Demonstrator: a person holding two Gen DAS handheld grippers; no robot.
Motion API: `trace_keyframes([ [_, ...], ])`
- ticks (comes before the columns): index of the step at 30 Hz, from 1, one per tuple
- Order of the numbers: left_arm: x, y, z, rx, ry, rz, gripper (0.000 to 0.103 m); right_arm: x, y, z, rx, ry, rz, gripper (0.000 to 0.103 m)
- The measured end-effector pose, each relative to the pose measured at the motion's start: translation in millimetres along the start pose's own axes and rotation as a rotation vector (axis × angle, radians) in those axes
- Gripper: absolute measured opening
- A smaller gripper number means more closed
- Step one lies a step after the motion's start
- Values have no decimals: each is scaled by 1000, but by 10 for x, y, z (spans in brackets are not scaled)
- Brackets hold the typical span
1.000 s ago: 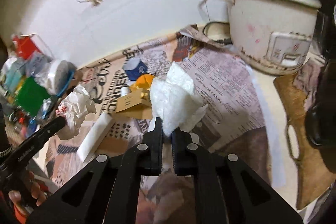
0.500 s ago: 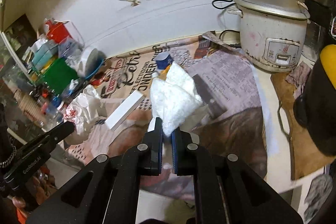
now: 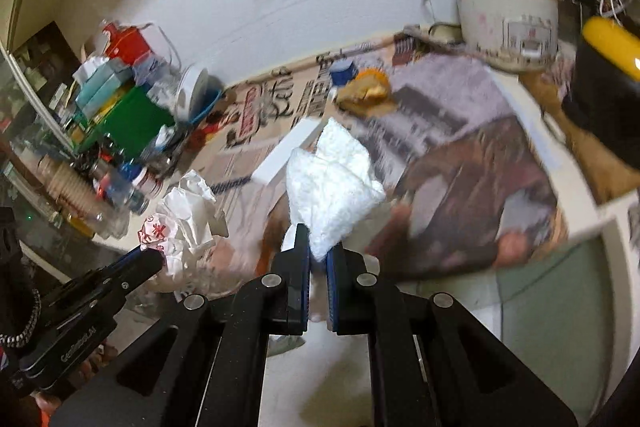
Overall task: Collect trash
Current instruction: 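Lift the plastic bag and tissue and carry them down to the bin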
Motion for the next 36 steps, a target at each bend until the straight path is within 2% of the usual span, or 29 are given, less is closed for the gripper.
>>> trace_keyframes([
  [5,-445,145,-25,-10,66,-18,13,-413,124,-138,-3,39,-37,7],
  [9,-725,162,-161,-47,144,-22,13,-707,124,-202,-23,93,-67,7],
  [16,-1145,56,-563,-84,258,-15,13,-1063,-57,-348,-65,173,-100,7],
  [21,-1406,-41,-1005,-81,342,-8,13,-1242,-295,-561,-69,222,-130,7],
  [27,-1608,-93,-1557,-59,386,12,13,-1475,-652,-962,-74,280,-134,7],
  [36,-2039,4,-2721,-71,409,114,13,-1818,-1347,-1982,-107,375,-100,7],
])
Point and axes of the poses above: each gripper's, at about its wrist camera, not at the fingertips, and z roughly against the way its jaws point, y to its left, x to its top, the point moved 3 cm from there along -z, roughly the way its jaws point, and after that the axes turned 15 degrees about y, right-handed, at the moved point
